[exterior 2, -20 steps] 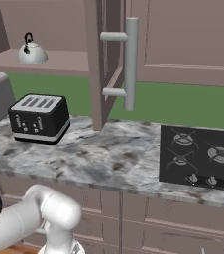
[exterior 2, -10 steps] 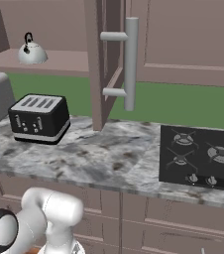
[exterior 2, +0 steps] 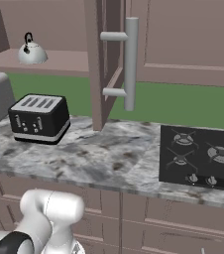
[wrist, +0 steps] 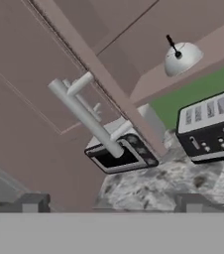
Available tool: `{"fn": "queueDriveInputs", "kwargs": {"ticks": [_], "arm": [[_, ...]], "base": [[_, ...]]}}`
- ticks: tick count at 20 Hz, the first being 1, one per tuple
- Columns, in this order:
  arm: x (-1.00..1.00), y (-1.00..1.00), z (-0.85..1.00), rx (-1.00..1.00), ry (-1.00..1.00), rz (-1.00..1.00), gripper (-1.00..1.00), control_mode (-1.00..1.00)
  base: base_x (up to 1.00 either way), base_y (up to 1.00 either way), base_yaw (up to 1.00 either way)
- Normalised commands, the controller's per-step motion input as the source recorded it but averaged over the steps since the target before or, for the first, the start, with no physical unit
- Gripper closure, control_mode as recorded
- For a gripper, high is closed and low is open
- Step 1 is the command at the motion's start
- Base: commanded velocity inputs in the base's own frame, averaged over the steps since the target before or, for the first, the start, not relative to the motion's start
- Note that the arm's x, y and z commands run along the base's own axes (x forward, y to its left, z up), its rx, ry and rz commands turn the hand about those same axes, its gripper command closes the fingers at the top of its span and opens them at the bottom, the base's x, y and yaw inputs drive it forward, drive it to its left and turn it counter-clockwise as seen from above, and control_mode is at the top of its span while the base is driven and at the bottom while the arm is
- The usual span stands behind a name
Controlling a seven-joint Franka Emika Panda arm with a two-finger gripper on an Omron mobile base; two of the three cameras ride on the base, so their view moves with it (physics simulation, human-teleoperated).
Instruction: Open the cabinet, pick the kettle from the cabinet, and place it in the sink.
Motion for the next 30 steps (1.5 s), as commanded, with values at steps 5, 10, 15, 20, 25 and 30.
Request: {"fn": "queueDriveInputs", "kwargs": {"ticks": [5,10,15,20,25,30], "arm": [[0.11,-0.30,0.00,0.17,0.05,0.16,-1.00,-1.00],[0.13,-0.32,0.00,0.10,0.12,0.07,-1.00,-1.00],[0.06,-0.32,0.00,0.03,0.14,0.03,-1.00,-1.00],[0.19,-0.19,0.00,0.00,0.22,0.00,-1.00,-1.00],[0.25,-0.22,0.00,0.00,0.29,0.00,-1.00,-1.00],[0.27,-0.19,-0.06,0.00,0.28,0.00,-1.00,-1.00]], "base": [[0.00,0.00,0.00],[0.00,0.00,0.00],[0.00,0.00,0.00],[0.00,0.00,0.00],[0.00,0.00,0.00],[0.00,0.00,0.00]]}}
